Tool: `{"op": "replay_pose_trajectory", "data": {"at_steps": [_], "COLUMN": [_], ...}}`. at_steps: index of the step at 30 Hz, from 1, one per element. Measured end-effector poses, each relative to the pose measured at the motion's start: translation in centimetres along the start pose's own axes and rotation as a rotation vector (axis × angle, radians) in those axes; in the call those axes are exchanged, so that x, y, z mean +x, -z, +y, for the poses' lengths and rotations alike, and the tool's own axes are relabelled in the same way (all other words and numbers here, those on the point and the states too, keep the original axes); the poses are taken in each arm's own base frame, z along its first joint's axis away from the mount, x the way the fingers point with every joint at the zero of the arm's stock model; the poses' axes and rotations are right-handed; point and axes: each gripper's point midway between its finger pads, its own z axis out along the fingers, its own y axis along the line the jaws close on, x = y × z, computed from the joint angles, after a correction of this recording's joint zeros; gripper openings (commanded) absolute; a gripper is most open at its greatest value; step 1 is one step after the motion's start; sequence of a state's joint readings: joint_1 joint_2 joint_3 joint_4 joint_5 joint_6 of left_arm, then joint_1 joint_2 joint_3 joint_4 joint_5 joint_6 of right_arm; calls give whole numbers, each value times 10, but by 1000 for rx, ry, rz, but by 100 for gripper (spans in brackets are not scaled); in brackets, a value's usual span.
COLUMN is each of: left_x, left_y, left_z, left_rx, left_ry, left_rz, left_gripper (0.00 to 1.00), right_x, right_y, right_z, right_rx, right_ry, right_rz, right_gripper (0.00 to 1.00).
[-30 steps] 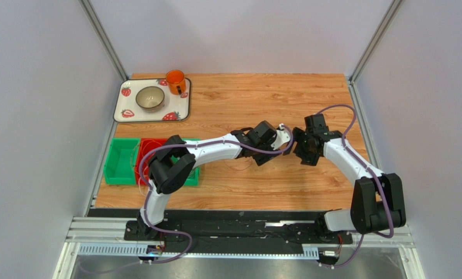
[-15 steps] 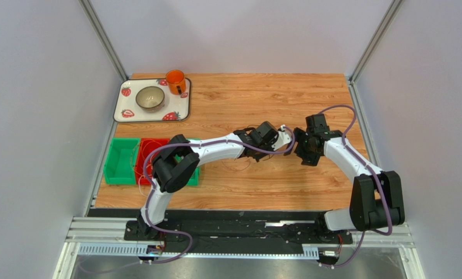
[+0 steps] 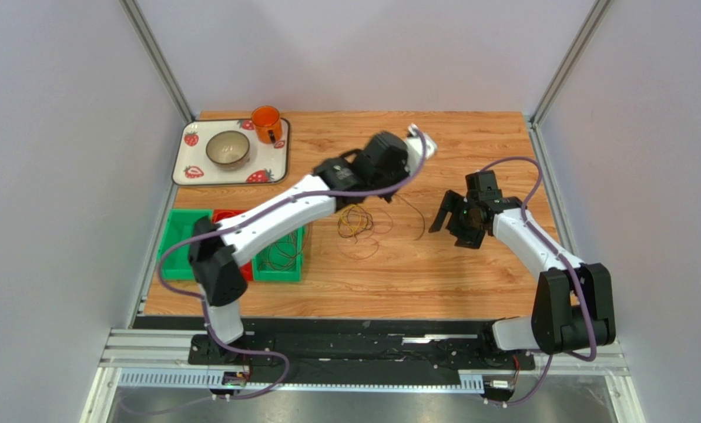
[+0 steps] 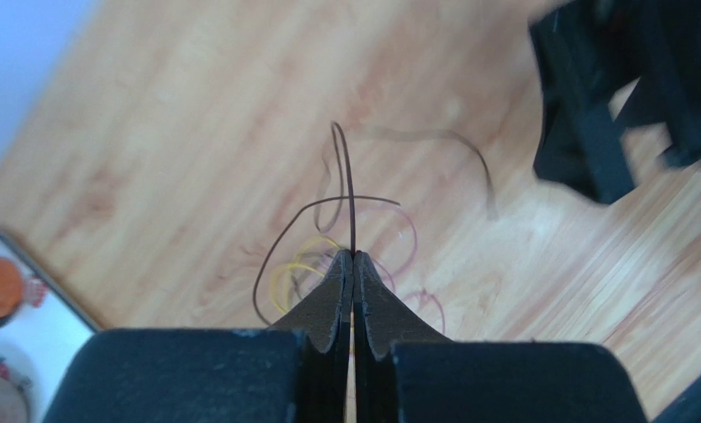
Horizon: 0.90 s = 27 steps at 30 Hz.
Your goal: Untangle the cables
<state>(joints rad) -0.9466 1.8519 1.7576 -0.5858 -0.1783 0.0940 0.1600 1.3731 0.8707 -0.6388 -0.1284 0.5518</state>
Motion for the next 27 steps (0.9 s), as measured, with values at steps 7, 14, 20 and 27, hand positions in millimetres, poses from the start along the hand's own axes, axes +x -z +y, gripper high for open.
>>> {"op": "replay_pose_trajectory", "data": {"at_steps": [7,14,20,27], "left_x": [-101,-102,-63,6], "left_y": [178,305,369,434], "left_z": [82,120,148,176], "left_rx": [-108,-229,-410,-653], "left_ry": [193,291,345,404], "left_rz": [-397,-573,-585,-567], "left_gripper": [0,0,0,0], "right_x": [-8,-9,-8,-8], "right_y": [10,11,11,11], "right_z": [7,6,8,11], "right_rx": [-33,-33,-45,-59], "right_ry": [10,10,10,12], "right_rz": [-42,-46,-40,-34], "right_gripper": [80,80,80,80]}}
